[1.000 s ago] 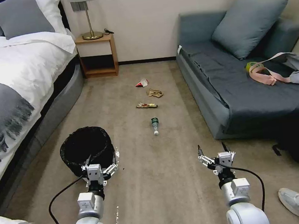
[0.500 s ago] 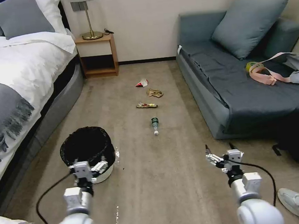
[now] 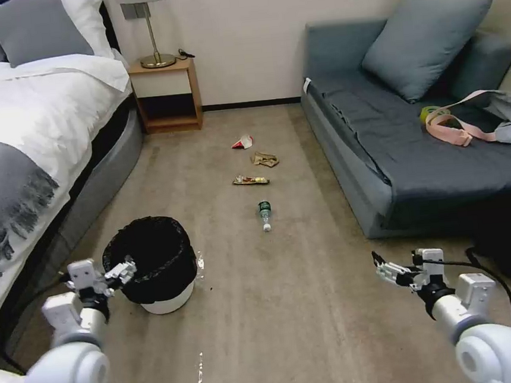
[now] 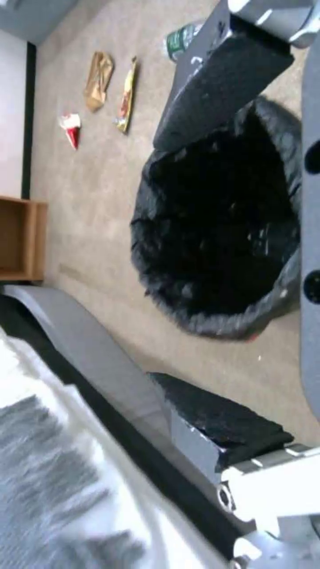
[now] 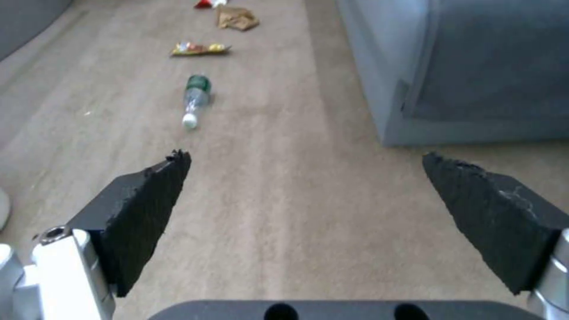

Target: Pick up the trash bin, then pick up the garbage on the floor and place it into the trash bin.

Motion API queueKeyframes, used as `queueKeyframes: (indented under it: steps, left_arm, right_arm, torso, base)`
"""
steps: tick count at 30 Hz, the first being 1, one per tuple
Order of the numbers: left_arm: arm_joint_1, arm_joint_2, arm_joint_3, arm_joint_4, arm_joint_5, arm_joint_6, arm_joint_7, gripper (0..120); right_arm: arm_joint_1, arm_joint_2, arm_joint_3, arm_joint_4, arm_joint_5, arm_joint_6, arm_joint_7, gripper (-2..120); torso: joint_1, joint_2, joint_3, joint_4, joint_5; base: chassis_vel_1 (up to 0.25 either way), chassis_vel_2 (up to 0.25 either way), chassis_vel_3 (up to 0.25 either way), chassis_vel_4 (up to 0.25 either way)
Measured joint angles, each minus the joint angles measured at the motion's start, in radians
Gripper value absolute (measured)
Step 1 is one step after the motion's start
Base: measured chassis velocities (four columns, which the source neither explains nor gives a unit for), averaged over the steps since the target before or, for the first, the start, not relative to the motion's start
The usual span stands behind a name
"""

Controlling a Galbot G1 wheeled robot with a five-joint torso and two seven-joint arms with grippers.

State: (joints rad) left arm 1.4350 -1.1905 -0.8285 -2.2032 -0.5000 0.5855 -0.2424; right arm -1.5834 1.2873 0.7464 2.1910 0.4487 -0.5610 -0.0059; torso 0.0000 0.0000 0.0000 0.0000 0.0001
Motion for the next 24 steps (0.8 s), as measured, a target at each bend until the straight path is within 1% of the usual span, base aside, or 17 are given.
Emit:
queueKeyframes:
  steps: [1, 2, 3, 4, 7, 10, 12, 13, 14, 15, 17, 19, 20, 21, 22, 23, 24]
  left_arm:
    - [-0.007, 0.015, -0.012, -0.009, -0.021, 0.025, -0.007, 100]
    - [-0.007, 0.015, -0.012, -0.009, -0.021, 0.025, -0.007, 100]
    - [-0.019, 0.039, -0.031, -0.022, -0.053, 0.065, -0.019, 100]
    - [-0.023, 0.047, -0.038, -0.027, -0.064, 0.080, -0.023, 99]
    - [-0.024, 0.051, -0.040, -0.029, -0.070, 0.087, -0.025, 99]
    - [-0.025, 0.052, -0.041, -0.029, -0.072, 0.088, -0.025, 99]
    - [-0.033, 0.060, -0.048, -0.012, -0.085, 0.093, -0.026, 99]
    - [-0.050, 0.076, -0.062, 0.040, -0.106, 0.095, -0.030, 99]
    - [-0.050, 0.076, -0.062, 0.040, -0.106, 0.095, -0.030, 99]
    - [-0.067, 0.091, -0.076, 0.093, -0.127, 0.096, -0.031, 99]
    - [-0.082, 0.104, -0.089, 0.140, -0.144, 0.097, -0.036, 99]
    - [-0.087, 0.108, -0.091, 0.155, -0.149, 0.098, -0.034, 99]
    - [-0.096, 0.114, -0.093, 0.183, -0.153, 0.097, -0.034, 99]
    - [-0.110, 0.124, -0.100, 0.227, -0.157, 0.095, -0.038, 99]
    - [-0.125, 0.127, -0.099, 0.259, -0.159, 0.092, -0.038, 99]
    - [-0.125, 0.127, -0.099, 0.259, -0.159, 0.092, -0.038, 99]
    - [-0.139, 0.128, -0.094, 0.277, -0.159, 0.090, -0.039, 99]
  right_arm:
    - [-0.002, 0.003, -0.005, 0.000, -0.001, 0.001, -0.001, 100]
    - [-0.002, 0.003, -0.005, 0.000, -0.001, 0.001, -0.001, 100]
    - [-0.005, 0.009, -0.013, -0.001, -0.008, 0.005, -0.002, 100]
    - [-0.007, 0.015, -0.019, -0.004, -0.017, 0.010, -0.004, 100]
    - [-0.010, 0.023, -0.029, -0.009, -0.035, 0.018, -0.005, 100]
    - [-0.015, 0.028, -0.036, -0.011, -0.048, 0.024, -0.008, 100]
    - [-0.019, 0.029, -0.042, -0.012, -0.055, 0.030, -0.010, 100]
    - [-0.020, 0.029, -0.047, -0.014, -0.059, 0.033, -0.011, 100]
    - [-0.020, 0.029, -0.047, -0.014, -0.059, 0.033, -0.011, 100]
    - [-0.022, 0.029, -0.049, -0.016, -0.061, 0.035, -0.013, 100]
    - [-0.023, 0.028, -0.049, -0.018, -0.064, 0.038, -0.013, 100]
    - [-0.025, 0.028, -0.049, -0.020, -0.065, 0.041, -0.014, 100]
    - [-0.025, 0.028, -0.049, -0.021, -0.066, 0.043, -0.014, 100]
    - [-0.026, 0.029, -0.049, -0.023, -0.067, 0.044, -0.014, 100]
    - [-0.027, 0.029, -0.049, -0.025, -0.069, 0.045, -0.014, 100]
    - [-0.027, 0.029, -0.049, -0.025, -0.069, 0.045, -0.014, 100]
    - [-0.026, 0.030, -0.050, -0.025, -0.070, 0.047, -0.015, 100]
  torso:
    - [0.000, 0.000, 0.000, -0.0001, 0.0000]
    - [0.000, 0.000, 0.000, -0.0001, 0.0000]
    - [0.000, 0.000, 0.000, -0.0001, -0.0001]
    - [0.000, 0.000, 0.000, -0.0001, 0.0004]
    - [0.000, 0.000, 0.000, 0.0000, -0.0006]
    - [0.000, 0.000, 0.000, 0.0000, -0.0002]
    - [0.000, 0.000, 0.000, 0.0000, -0.0002]
    - [0.000, 0.000, 0.000, -0.0001, 0.0001]
    - [0.000, 0.000, 0.000, -0.0001, 0.0001]
    - [0.000, 0.000, 0.000, 0.0000, -0.0006]
    - [0.000, 0.000, 0.000, 0.0000, -0.0006]
    - [0.000, 0.000, 0.000, 0.0002, -0.0007]
    - [0.000, 0.000, 0.000, 0.0001, 0.0001]
    - [0.000, 0.000, 0.000, -0.0002, 0.0002]
    - [0.000, 0.000, 0.000, 0.0002, -0.0006]
    - [0.000, 0.000, 0.000, 0.0002, -0.0006]
    - [0.000, 0.000, 0.000, 0.0002, -0.0005]
  base:
    - [0.000, 0.000, 0.000, 0.000]
    - [0.000, 0.000, 0.000, 0.000]
    - [0.000, 0.000, 0.000, 0.000]
    - [0.000, 0.000, 0.000, 0.000]
    - [0.000, 0.000, 0.000, 0.000]
    - [0.000, 0.000, 0.000, 0.000]
    - [0.000, 0.000, 0.000, 0.000]
    - [0.000, 0.000, 0.000, 0.000]
    - [0.000, 0.000, 0.000, 0.000]
    - [0.000, 0.000, 0.000, 0.000]
    - [0.000, 0.000, 0.000, 0.000]
    - [0.000, 0.000, 0.000, 0.000]
    - [0.000, 0.000, 0.000, 0.000]
    - [0.000, 0.000, 0.000, 0.000]
    - [0.000, 0.000, 0.000, 0.000]
    - [0.000, 0.000, 0.000, 0.000]
    - [0.000, 0.000, 0.000, 0.000]
